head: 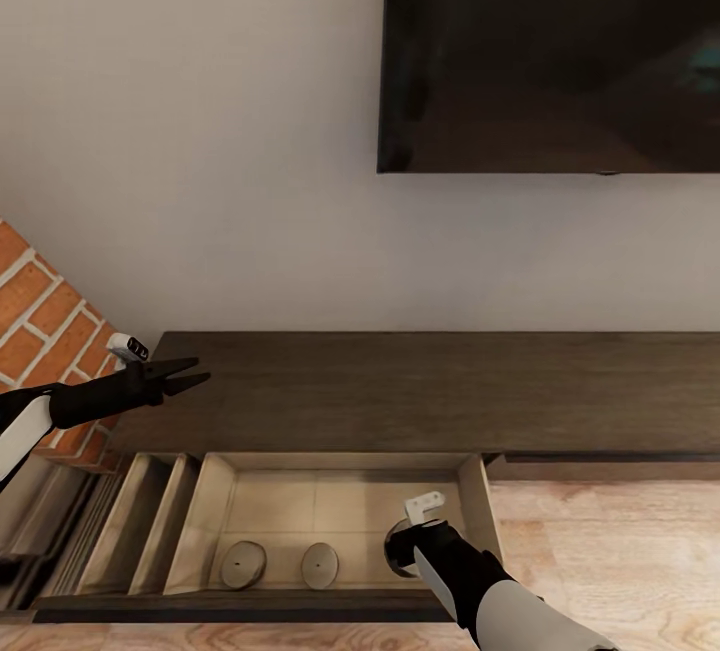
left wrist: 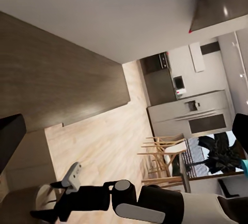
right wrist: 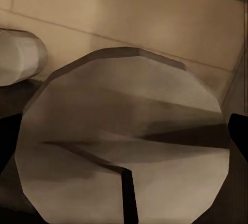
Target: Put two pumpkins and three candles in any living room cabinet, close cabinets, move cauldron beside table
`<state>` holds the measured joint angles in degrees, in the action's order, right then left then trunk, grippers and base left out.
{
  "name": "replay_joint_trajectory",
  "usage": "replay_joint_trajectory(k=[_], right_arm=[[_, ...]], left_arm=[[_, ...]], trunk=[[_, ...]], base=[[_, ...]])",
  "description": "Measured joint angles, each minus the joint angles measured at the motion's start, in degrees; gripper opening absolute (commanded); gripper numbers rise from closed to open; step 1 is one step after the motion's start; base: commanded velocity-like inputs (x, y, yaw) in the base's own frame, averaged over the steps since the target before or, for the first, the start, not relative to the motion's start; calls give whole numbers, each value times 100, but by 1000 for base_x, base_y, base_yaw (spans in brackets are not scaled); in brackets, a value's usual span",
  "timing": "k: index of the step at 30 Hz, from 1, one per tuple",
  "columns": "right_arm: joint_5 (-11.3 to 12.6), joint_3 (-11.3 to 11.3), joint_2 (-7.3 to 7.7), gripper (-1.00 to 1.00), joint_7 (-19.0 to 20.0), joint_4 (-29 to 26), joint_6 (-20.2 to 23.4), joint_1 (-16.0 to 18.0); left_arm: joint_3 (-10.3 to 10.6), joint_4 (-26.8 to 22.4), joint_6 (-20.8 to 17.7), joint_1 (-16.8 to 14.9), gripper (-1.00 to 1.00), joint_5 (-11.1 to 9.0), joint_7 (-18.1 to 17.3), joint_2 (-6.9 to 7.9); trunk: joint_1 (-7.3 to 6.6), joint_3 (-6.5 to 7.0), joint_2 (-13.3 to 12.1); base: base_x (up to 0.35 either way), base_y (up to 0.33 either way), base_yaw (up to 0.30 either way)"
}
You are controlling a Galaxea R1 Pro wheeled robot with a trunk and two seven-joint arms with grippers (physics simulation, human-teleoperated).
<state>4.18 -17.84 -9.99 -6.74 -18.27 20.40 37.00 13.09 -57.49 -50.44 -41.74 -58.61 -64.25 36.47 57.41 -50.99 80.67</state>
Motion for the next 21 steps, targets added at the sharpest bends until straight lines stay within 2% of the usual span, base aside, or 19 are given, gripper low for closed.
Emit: replay_joint_trajectory(k=[2, 6, 21], right_arm=[[-10, 0, 0, -100, -172, 0, -5, 0], [13, 0, 0, -100, -269, -1, -9, 0], [22, 1, 0, -100, -273, 0, 14, 0]], left_arm=[[0, 0, 0, 0, 100, 0, 0, 0], [-2, 0, 0, 0, 100, 0, 0, 0], [-4, 1, 0, 0, 100, 0, 0, 0]], trunk=[[44, -36, 80], [132, -108, 241], [461, -377, 842]], base=[[0, 0, 0], [0, 0, 0], [0, 0, 0]])
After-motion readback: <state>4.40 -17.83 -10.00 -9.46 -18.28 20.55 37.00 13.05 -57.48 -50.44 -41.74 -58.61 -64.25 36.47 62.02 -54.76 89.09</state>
